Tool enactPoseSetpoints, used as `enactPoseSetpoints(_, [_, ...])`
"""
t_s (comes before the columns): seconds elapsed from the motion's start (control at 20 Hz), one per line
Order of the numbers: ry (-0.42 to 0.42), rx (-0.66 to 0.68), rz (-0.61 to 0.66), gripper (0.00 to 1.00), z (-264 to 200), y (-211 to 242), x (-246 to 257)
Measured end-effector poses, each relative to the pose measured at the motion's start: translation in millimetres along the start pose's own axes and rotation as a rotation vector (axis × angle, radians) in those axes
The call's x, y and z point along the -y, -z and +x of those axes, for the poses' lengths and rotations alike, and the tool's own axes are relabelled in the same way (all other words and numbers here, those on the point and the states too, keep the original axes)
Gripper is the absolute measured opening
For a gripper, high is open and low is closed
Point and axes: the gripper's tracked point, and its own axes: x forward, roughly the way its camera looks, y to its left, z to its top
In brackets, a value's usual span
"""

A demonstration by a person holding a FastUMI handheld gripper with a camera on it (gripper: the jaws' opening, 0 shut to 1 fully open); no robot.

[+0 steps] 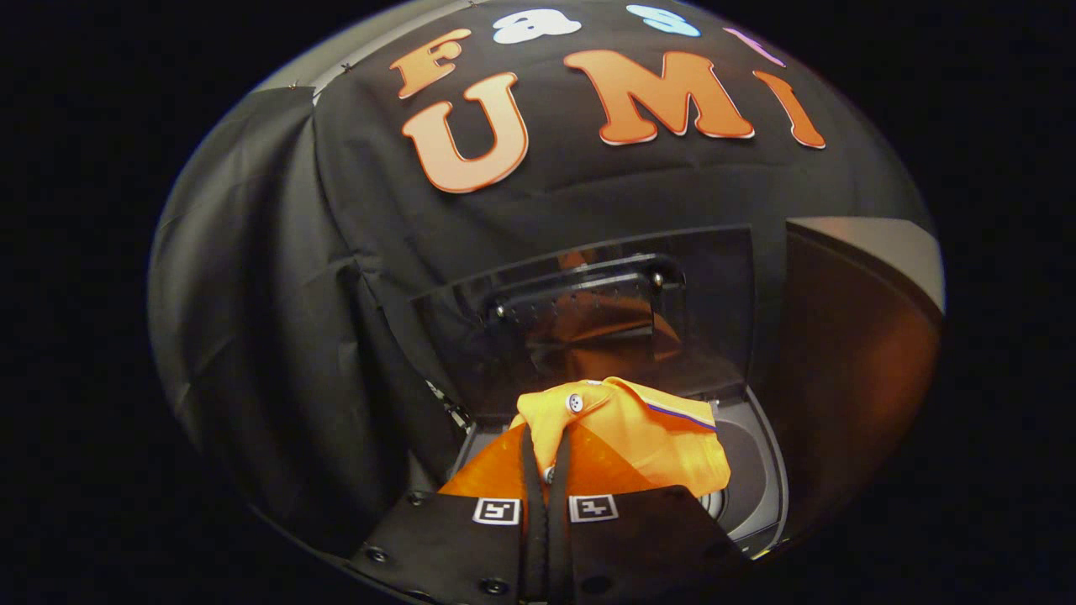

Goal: Put the clothes into the washing machine and then close the washing machine lid.

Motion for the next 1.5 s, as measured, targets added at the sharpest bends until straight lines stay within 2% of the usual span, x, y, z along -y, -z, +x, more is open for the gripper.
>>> enactPoseSetpoints(0.3, [0.046, -0.077, -0.052, 0.08, 43.6, 30.0, 22.3])
enactPoseSetpoints(0.5, [0.086, -0.133, 0.018, 0.08, 68.5, 50.5, 39.7])
enactPoseSetpoints(0.9, [0.089, -0.307, -0.028, 0.08, 63.1, 127.9, 44.9])
enactPoseSetpoints(1.5, [0.152, -0.445, 0.043, 0.08, 87.3, 154.4, 61.9])
